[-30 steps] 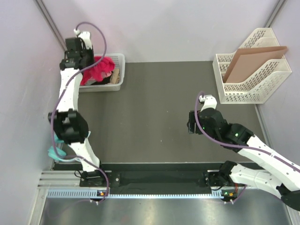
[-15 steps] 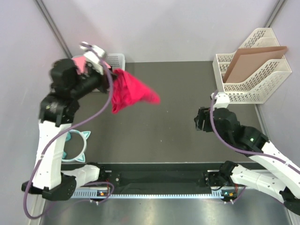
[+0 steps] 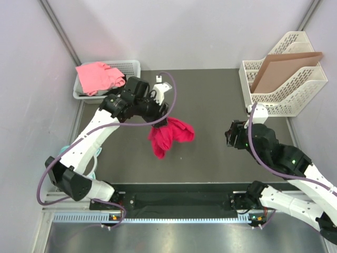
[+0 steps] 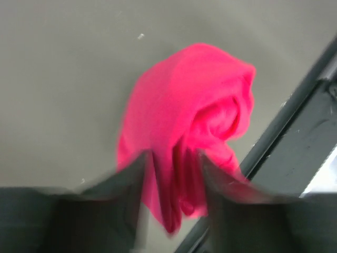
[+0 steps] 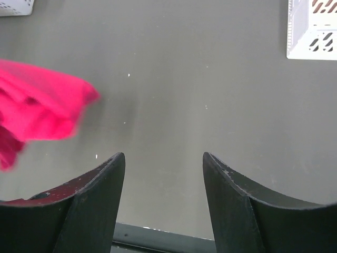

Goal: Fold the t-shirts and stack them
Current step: Move the tshirt to the center of the board, then flatten out the tshirt

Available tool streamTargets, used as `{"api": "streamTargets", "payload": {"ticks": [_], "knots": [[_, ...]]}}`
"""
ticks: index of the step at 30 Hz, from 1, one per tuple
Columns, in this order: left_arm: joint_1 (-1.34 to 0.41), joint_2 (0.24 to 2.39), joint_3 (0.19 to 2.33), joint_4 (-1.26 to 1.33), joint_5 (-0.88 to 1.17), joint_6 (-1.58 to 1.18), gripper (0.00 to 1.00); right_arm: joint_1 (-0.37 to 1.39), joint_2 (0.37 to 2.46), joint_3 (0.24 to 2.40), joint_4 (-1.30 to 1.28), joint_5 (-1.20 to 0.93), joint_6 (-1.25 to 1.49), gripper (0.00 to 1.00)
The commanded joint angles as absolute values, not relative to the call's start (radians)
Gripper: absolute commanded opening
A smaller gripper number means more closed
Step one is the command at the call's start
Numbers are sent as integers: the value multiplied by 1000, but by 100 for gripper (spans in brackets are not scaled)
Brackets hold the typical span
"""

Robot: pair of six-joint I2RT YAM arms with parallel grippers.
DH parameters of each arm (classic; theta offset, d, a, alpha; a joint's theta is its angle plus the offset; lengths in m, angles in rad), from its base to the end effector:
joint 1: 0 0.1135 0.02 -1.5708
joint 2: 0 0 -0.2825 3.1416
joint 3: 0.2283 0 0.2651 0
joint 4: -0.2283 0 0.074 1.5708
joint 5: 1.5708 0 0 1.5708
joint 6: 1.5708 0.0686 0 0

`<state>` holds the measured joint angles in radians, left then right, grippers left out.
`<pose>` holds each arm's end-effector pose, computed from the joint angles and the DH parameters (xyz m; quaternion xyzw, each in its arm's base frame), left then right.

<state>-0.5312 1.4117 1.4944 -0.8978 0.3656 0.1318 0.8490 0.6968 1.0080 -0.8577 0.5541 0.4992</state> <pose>0.2655 -0.1844 0.3731 0.3609 0.8424 -0.2376 0.3220 0.1221 0.0841 0.3622 -0.0139 0.8490 0.1079 0.5171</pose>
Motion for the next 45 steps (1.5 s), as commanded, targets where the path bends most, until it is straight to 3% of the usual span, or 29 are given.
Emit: {"api": "streamTargets", "payload": {"ticks": [1,3,6,11,17,24,41,44,45], "knots": [[-566,1394,1450,-877,487,135,78,862,729,997,-838,571,517,61],[-572,1371,1389,-884,512,137,99,862,761,988,-830,566,517,65],[-571,1327,1266,-882,489,149,99,864,811,988,-813,545,509,73],[-566,1258,1100,-802,309,149,99,864,890,979,-746,471,505,74],[-568,1365,1029,-706,333,123,99,867,1026,924,-657,370,520,71],[-607,1428,1085,-741,440,127,97,888,1023,865,-618,321,548,70],[-788,1543,1143,-727,322,138,94,888,956,801,-627,327,601,68],[-790,1574,1163,-715,278,146,83,888,943,802,-640,337,607,67],[-790,1580,1175,-707,269,150,74,888,942,804,-643,339,610,66]]}}
